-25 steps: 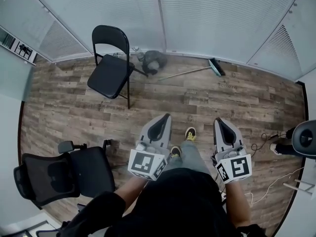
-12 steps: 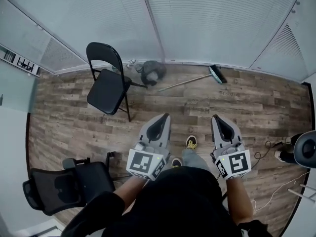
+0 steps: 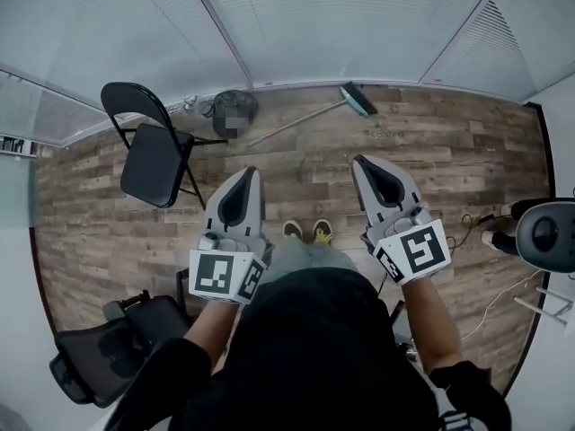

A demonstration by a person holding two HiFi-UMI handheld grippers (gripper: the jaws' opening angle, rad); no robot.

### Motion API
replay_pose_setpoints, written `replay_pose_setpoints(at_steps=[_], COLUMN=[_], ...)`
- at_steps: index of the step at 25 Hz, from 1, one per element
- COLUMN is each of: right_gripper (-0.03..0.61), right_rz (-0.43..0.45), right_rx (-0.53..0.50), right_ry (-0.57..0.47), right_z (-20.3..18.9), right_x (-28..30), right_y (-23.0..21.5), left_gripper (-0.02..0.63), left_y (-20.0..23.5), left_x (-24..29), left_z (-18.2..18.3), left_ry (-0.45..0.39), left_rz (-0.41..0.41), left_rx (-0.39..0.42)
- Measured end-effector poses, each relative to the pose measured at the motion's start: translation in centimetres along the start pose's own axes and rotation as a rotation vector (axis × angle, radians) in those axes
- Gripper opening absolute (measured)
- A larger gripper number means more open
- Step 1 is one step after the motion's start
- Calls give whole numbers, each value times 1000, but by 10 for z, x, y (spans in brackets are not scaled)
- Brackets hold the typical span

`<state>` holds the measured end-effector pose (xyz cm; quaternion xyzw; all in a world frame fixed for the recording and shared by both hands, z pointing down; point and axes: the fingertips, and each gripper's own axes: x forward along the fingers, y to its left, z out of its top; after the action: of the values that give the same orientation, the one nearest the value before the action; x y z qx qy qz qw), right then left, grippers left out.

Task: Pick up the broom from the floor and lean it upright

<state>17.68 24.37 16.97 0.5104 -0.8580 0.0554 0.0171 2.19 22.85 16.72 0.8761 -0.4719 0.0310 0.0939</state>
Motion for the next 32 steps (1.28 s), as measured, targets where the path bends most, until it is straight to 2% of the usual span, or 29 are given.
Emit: replay_pose_setpoints(at_steps=[9, 13, 22, 32], right_gripper=[17, 17, 17, 17], right_rz=[-51, -78, -78, -79], right_rx=[17, 29, 10, 26], right_ry=[2, 9, 15, 16], right_z=[15, 21, 30, 33], right_x=[57, 94, 191, 245], right_y=[-33, -31, -12, -23], left_gripper=[20, 20, 20, 20], left_y=[44, 80, 173, 220], left_x=[55, 76, 112, 137], left_z=[0, 9, 17, 12], left_ry=[8, -3, -9, 3], left_rz=[-51, -61, -49, 0], left_rx=[-33, -56, -84, -129])
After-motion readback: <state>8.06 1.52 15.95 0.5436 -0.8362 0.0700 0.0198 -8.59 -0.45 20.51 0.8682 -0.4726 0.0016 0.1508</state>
